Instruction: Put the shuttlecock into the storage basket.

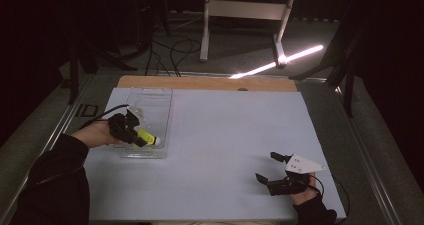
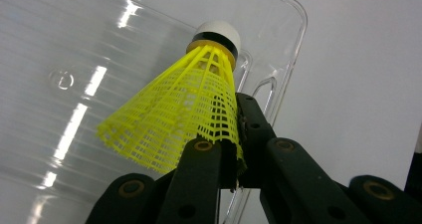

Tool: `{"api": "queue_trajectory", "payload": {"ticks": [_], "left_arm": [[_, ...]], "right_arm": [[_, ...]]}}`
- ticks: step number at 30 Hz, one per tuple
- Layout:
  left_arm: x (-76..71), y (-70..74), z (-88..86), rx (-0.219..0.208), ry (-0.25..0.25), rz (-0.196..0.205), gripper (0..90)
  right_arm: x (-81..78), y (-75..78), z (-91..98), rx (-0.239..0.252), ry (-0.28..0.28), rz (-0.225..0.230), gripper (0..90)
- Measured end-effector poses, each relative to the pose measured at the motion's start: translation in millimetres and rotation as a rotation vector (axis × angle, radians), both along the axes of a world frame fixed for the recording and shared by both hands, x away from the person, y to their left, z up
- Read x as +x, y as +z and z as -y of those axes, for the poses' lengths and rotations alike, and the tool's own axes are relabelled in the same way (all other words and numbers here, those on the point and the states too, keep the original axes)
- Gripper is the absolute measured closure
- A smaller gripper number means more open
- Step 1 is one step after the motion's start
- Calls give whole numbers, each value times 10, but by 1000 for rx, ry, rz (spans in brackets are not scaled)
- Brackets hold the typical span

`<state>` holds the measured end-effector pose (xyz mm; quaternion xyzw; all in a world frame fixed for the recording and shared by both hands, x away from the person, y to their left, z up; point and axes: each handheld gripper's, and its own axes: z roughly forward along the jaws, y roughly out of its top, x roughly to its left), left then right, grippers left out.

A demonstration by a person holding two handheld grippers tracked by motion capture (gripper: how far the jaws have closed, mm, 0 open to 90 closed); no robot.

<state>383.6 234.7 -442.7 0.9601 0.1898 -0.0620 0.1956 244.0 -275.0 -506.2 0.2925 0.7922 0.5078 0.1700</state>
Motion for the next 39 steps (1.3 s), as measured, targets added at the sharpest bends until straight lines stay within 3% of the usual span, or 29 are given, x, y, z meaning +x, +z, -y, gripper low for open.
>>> {"api": "queue_trajectory", "payload": {"ticks": [11,12,17,21,26,29,30,33,35,37,39], "left_arm": [[35,-55,55,17,3,-21,869],[43,-63,61,20,28,-43,841],[62,-25,50,3,61,-34,673],[72,37,18,-25,98,-13,594],[67,124,-17,-59,152,18,414],[62,145,-9,-58,179,29,354],[61,151,-4,-55,186,34,291],[58,171,17,-59,197,46,223],[62,186,30,-73,199,24,144],[48,202,49,-75,197,43,127],[43,212,75,-84,184,34,70]], "right_arm": [[-6,11,14,0,-9,6,85],[-6,12,16,0,-12,6,85],[-7,16,18,3,-15,7,85],[-8,18,17,0,-16,9,85],[-8,18,15,-1,-15,8,85],[-8,19,14,-5,-14,11,85],[-10,21,14,-4,-14,11,85],[-12,24,16,-2,-15,11,85],[-12,23,17,-1,-16,11,85],[-12,23,17,-2,-14,12,85],[-15,25,16,0,-13,12,85]]}}
